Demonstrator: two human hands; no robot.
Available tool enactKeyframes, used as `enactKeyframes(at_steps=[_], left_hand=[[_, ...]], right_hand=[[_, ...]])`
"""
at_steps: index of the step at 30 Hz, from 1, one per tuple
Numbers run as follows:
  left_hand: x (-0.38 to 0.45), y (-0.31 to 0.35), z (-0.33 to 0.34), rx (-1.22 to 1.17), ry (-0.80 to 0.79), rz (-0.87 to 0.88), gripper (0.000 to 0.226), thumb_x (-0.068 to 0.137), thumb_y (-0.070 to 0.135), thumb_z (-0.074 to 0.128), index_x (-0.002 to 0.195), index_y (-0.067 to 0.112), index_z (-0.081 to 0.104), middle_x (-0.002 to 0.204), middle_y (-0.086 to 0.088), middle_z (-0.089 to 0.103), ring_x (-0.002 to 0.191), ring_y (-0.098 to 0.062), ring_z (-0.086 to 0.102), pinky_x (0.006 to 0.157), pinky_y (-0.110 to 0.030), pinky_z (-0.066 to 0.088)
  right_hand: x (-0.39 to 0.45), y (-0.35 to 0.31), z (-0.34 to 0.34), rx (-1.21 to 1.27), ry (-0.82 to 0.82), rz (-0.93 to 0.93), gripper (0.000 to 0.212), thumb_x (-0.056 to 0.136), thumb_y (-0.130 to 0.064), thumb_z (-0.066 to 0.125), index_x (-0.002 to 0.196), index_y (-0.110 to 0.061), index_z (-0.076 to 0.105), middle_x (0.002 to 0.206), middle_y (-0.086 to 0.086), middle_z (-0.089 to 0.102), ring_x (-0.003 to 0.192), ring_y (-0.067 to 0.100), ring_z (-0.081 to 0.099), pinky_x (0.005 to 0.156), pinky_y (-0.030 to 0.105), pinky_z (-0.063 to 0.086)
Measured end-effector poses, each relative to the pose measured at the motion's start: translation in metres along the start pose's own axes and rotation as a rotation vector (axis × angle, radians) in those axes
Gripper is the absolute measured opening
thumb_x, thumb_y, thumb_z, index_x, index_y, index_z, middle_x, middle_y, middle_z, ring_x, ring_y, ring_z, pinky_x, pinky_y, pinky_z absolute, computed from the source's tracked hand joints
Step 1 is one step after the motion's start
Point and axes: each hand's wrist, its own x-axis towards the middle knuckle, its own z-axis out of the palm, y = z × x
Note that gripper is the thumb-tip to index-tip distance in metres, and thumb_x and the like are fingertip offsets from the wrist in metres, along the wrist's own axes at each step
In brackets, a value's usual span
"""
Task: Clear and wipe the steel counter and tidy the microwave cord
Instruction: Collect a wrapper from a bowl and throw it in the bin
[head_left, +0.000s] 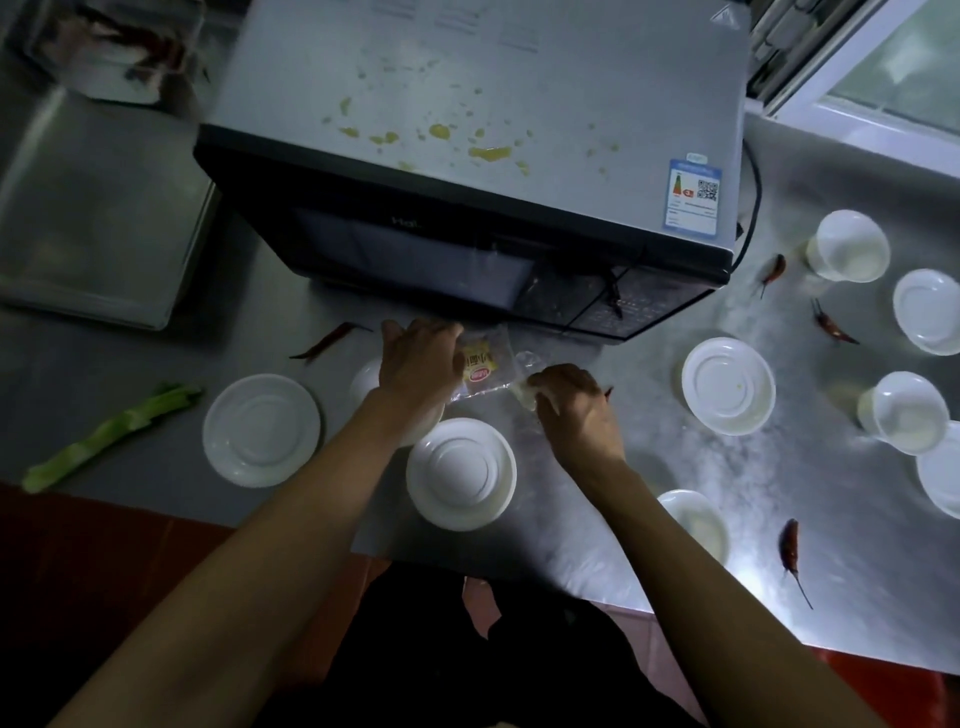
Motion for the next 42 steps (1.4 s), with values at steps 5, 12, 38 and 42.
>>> enactKeyframes(at_steps=[5,12,38,42], left_hand=[[0.0,-0.004,0.004,-0.043,0.017,0.039,0.021,0.095,0.03,0.047,0.108,0.023,0.061,0.106,0.0,0.069,0.101,-0.025,0.06,0.088,-0.041,0.029],[-0.004,-0.004,0.003,-0.213,0.061,0.062,0.018,0.095,0.025,0.047,0.098,0.024,0.065,0.089,0.002,0.071,0.09,-0.025,0.062,0.081,-0.036,0.026],[-0.1,0.171,0.008,-0.42,0.17,0.529,0.019,0.082,0.006,0.072,0.095,0.019,0.072,0.088,0.005,0.073,0.076,-0.012,0.065,0.072,-0.031,0.055],[-0.149,0.226,0.028,-0.383,0.132,0.65,0.018,0.08,0.008,0.073,0.095,0.019,0.073,0.088,0.003,0.073,0.074,-0.016,0.067,0.074,-0.041,0.057]], right_hand=[[0.002,-0.006,0.002,0.011,0.002,0.048,0.024,0.087,0.001,0.062,0.105,-0.01,0.073,0.111,0.011,0.069,0.1,0.03,0.062,0.077,0.043,0.057],[-0.002,-0.014,0.001,0.019,0.035,0.067,0.023,0.085,0.003,0.064,0.103,-0.009,0.074,0.106,0.011,0.07,0.098,0.03,0.063,0.079,0.043,0.057],[-0.19,0.041,-0.079,0.039,0.542,0.427,0.026,0.081,-0.008,0.055,0.099,-0.015,0.072,0.103,0.002,0.07,0.092,0.026,0.06,0.07,0.036,0.051],[-0.266,0.062,-0.097,0.032,0.626,0.495,0.025,0.081,-0.005,0.056,0.099,-0.013,0.072,0.102,0.003,0.07,0.092,0.028,0.062,0.084,0.042,0.051]])
